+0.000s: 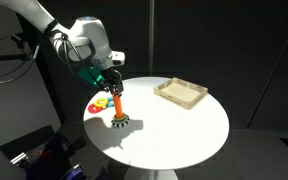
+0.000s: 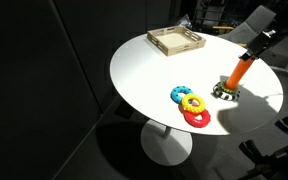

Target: Pick up the white and black striped ring and place it on the ring stacking stand

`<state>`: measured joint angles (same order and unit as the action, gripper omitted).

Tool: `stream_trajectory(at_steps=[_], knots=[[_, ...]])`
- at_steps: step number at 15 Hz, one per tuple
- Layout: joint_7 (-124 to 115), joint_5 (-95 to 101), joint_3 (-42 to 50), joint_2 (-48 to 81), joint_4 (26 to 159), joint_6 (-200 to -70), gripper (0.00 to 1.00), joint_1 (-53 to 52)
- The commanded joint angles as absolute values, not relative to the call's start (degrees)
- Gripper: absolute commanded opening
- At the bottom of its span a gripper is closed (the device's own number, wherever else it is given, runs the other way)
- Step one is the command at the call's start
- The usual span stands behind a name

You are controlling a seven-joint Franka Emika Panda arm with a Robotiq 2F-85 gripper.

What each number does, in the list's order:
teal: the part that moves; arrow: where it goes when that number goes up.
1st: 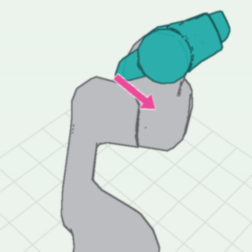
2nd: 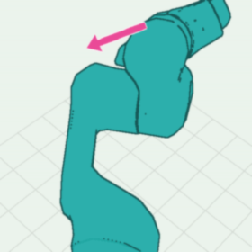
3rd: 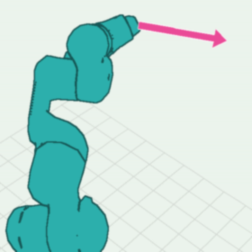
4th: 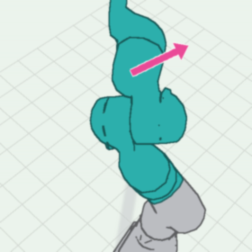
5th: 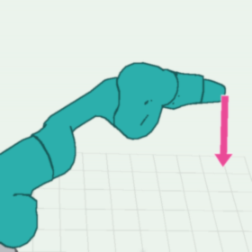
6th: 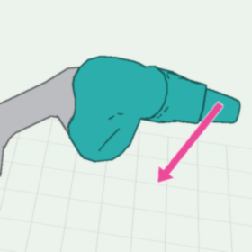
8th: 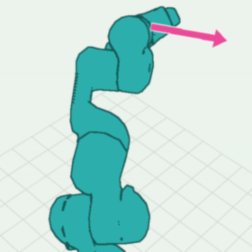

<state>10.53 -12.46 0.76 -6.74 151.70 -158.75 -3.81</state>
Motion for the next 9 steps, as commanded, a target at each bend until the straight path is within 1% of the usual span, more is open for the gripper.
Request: stream_trajectory(at_steps=[1, 6, 7, 8, 9], knots=[[9.81, -8.81, 0.49, -8.83, 154.49, -161.58, 0.42, -2.97], [8.81, -4.39, 0.56, -9.00, 156.54, -166.16, 0.42, -2.21], [8.93, -4.19, 0.65, -9.03, 156.78, -166.46, 0.63, -2.23], [9.08, -4.31, 0.72, -9.11, 156.86, -166.37, 0.91, -2.37], [9.34, -4.77, 0.83, -9.28, 156.85, -165.87, 0.92, -2.61]])
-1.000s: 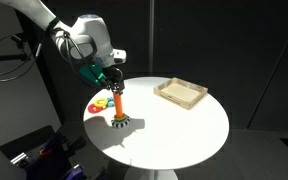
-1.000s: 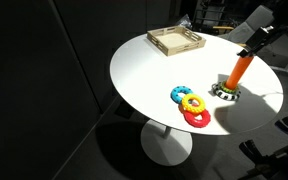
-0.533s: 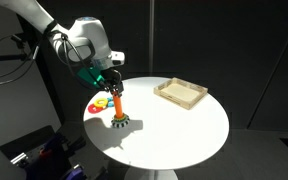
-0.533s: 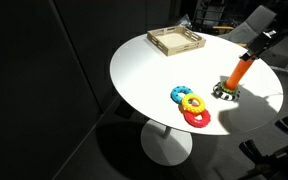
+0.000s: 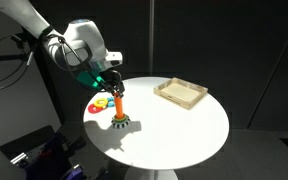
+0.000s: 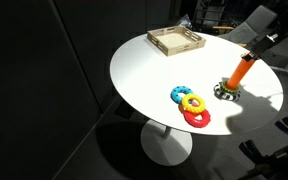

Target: Pick up the white and black striped ring and place it on the ring stacking stand

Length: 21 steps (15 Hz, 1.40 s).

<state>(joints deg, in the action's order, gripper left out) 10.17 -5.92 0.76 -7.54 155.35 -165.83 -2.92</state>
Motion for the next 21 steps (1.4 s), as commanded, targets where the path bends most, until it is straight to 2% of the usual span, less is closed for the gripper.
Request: stream_trajectory(at_steps=[1, 2, 14, 21], knots=[[9.54, -4.91, 0.88, -9.39, 156.91, -165.34, 0.98, -2.71], [9.92, -5.15, 0.99, -9.52, 156.87, -164.34, 1.00, -2.85], [7.52, -0.24, 0.70, -13.02, 154.26, -149.99, 1.00, -0.52], [8.47, -3.42, 1.19, -17.12, 149.06, -132.36, 1.00, -1.56]])
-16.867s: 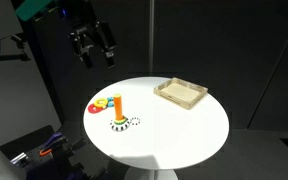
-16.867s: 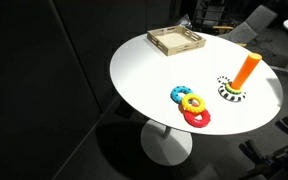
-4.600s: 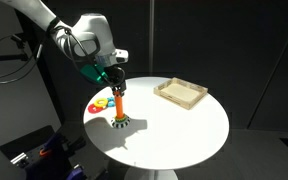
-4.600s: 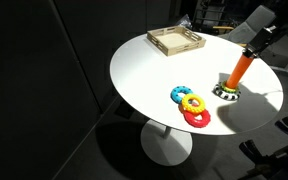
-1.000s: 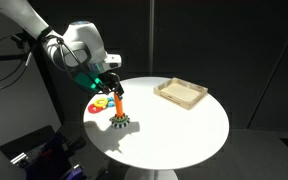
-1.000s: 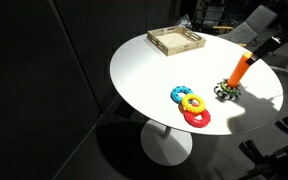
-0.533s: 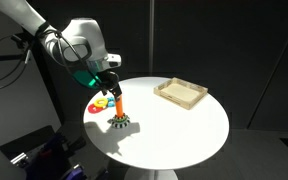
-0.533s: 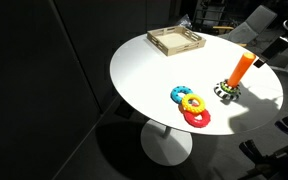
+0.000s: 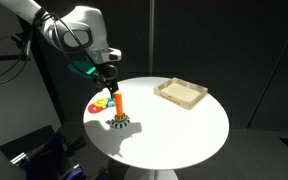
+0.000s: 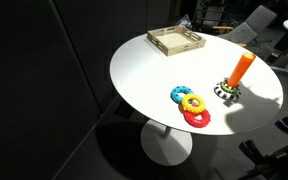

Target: Pick up the white and black striped ring and place it on the ring stacking stand

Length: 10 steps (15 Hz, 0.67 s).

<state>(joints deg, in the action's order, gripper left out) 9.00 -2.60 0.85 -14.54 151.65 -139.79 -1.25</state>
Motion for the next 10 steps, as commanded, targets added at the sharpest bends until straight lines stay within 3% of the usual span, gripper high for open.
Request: stream_trajectory(at_steps=[1, 6, 10], knots=[[8.65, -3.75, 1.26, -17.84, 147.97, -129.27, 1.00, -1.64], [8.38, -3.71, 1.12, -20.82, 143.31, -118.64, 1.00, -1.54], [8.92, -3.03, 1.02, -21.01, 143.31, -118.94, 1.00, -1.50]])
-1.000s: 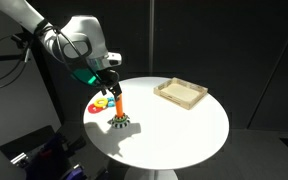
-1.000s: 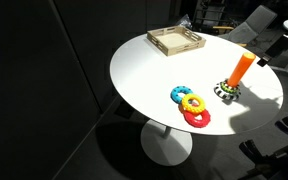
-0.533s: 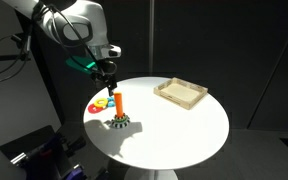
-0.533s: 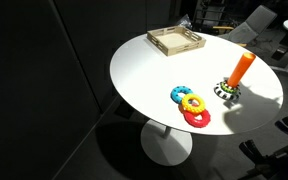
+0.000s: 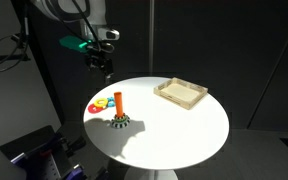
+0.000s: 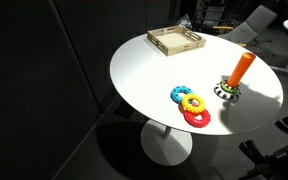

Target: Pick up the white and black striped ring and place it on the ring stacking stand

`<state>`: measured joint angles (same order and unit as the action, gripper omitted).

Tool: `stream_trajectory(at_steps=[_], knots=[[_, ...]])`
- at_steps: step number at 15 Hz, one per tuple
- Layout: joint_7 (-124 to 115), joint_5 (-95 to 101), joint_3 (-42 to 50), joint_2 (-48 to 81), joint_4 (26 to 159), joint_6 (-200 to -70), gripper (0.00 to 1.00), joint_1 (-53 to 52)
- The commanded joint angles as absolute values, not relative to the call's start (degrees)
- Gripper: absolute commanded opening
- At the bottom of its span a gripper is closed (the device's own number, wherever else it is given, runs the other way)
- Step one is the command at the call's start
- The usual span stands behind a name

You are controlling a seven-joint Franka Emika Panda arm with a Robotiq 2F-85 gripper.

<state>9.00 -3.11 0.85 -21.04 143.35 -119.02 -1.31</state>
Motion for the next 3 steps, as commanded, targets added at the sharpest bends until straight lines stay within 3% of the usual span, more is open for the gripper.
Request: stream_trajectory(at_steps=[1, 3], knots=[[8.92, -3.02, 1.02, -21.19, 143.22, -118.89, 1.00, -1.50], [8.93, -3.02, 1.02, -21.03, 143.46, -118.92, 1.00, -1.50]])
